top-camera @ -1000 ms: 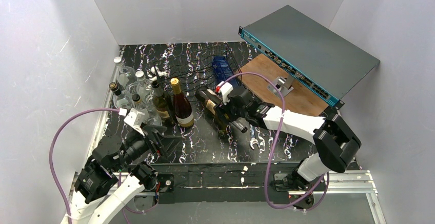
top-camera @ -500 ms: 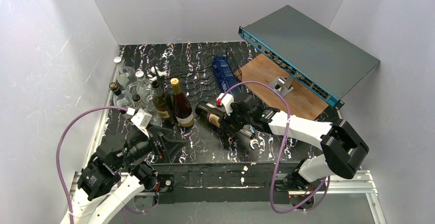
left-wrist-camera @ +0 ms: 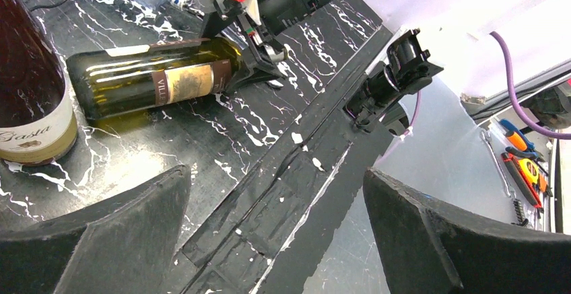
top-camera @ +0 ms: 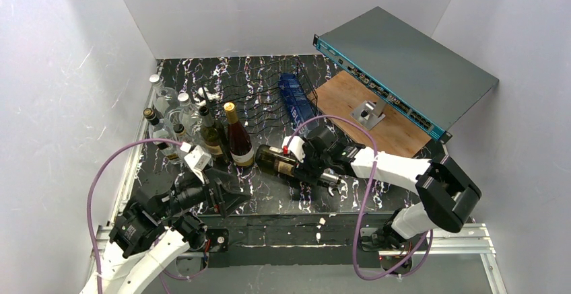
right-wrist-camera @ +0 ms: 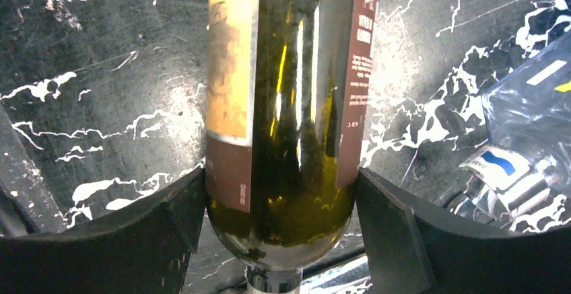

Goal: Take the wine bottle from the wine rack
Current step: Pick up the wine bottle from the wine rack.

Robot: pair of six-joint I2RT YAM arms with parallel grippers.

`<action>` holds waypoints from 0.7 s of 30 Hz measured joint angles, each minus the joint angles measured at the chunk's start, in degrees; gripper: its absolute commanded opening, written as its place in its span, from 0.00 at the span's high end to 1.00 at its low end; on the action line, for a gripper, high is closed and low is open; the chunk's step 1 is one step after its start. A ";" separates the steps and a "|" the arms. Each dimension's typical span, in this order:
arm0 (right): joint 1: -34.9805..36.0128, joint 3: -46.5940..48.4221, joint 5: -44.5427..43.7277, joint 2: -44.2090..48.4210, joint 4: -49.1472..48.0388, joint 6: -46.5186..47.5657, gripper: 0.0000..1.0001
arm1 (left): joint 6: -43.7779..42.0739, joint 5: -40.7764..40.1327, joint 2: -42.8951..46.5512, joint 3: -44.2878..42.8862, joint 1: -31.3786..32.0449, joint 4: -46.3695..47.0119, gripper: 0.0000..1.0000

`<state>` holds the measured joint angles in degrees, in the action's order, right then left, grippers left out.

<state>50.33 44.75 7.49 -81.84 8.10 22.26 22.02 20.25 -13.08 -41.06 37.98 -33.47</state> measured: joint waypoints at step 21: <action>-5.51 1.73 5.75 -1.62 11.72 12.33 0.06 | 0.02 2.78 -0.48 3.85 0.00 2.27 0.02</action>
<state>44.82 46.48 13.23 -83.46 19.81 34.59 22.04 23.03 -13.56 -37.21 37.98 -31.20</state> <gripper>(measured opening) 0.940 0.983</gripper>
